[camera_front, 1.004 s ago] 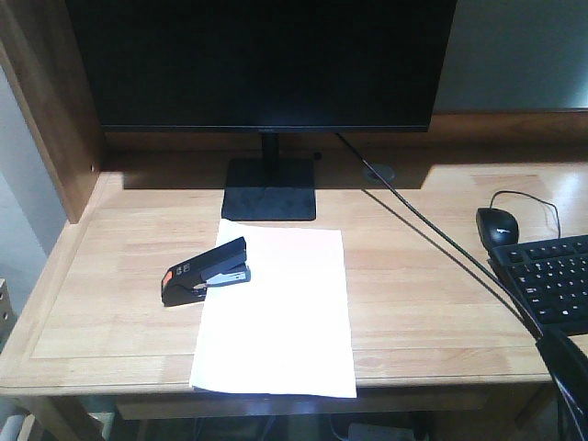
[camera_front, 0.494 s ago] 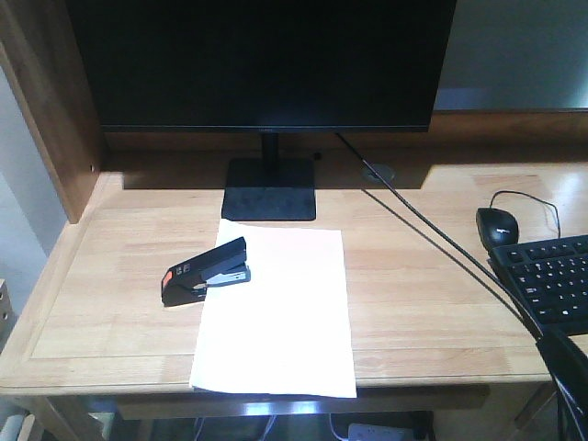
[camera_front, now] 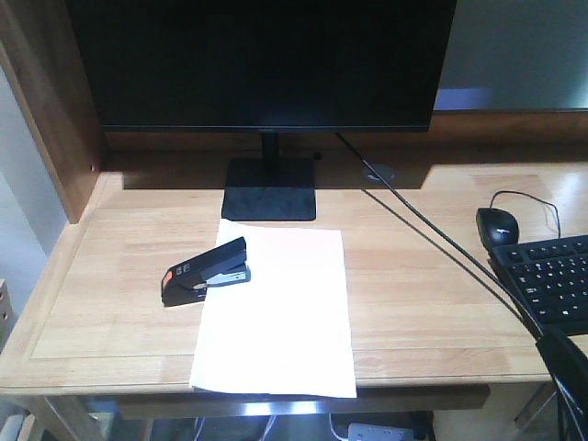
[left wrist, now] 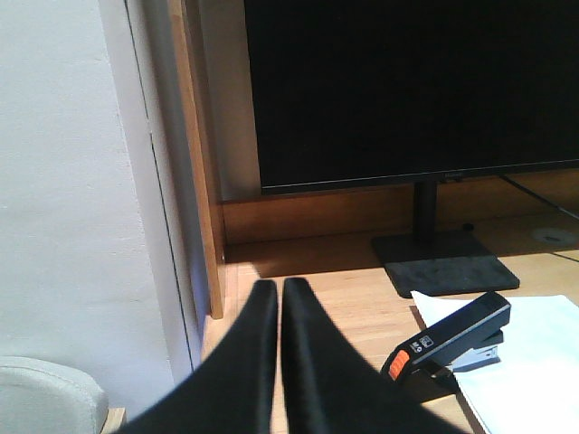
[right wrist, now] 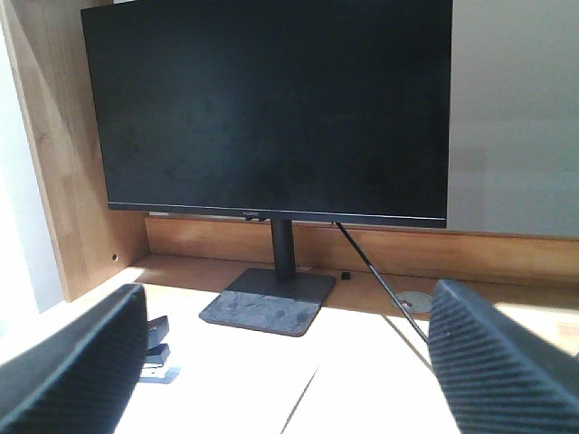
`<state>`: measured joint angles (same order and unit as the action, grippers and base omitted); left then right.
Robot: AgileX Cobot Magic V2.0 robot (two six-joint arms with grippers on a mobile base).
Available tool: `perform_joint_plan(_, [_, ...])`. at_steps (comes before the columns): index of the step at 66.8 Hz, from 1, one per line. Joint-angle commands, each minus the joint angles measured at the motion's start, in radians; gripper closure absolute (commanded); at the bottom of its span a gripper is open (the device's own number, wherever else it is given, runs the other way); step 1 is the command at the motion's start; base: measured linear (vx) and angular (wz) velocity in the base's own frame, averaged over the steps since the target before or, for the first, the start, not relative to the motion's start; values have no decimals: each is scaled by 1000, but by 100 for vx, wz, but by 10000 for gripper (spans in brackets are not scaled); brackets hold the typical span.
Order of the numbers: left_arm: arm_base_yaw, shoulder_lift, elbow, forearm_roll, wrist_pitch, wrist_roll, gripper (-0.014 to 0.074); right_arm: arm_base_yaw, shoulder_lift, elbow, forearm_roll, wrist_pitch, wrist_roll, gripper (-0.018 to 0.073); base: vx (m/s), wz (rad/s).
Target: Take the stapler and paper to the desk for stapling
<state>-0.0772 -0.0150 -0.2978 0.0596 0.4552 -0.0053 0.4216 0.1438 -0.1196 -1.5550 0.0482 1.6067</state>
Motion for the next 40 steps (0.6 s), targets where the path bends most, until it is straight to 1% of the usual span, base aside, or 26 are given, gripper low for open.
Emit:
perform_joint_plan(1, [-3, 8, -25, -4, -79, -11, 603, -2, 11, -26, -10, 10, -6, -29, 0, 0])
perform_joint_plan(40, [-3, 8, -25, -4, -78, -11, 603, -2, 11, -26, -11, 7, -6, -22, 0, 0])
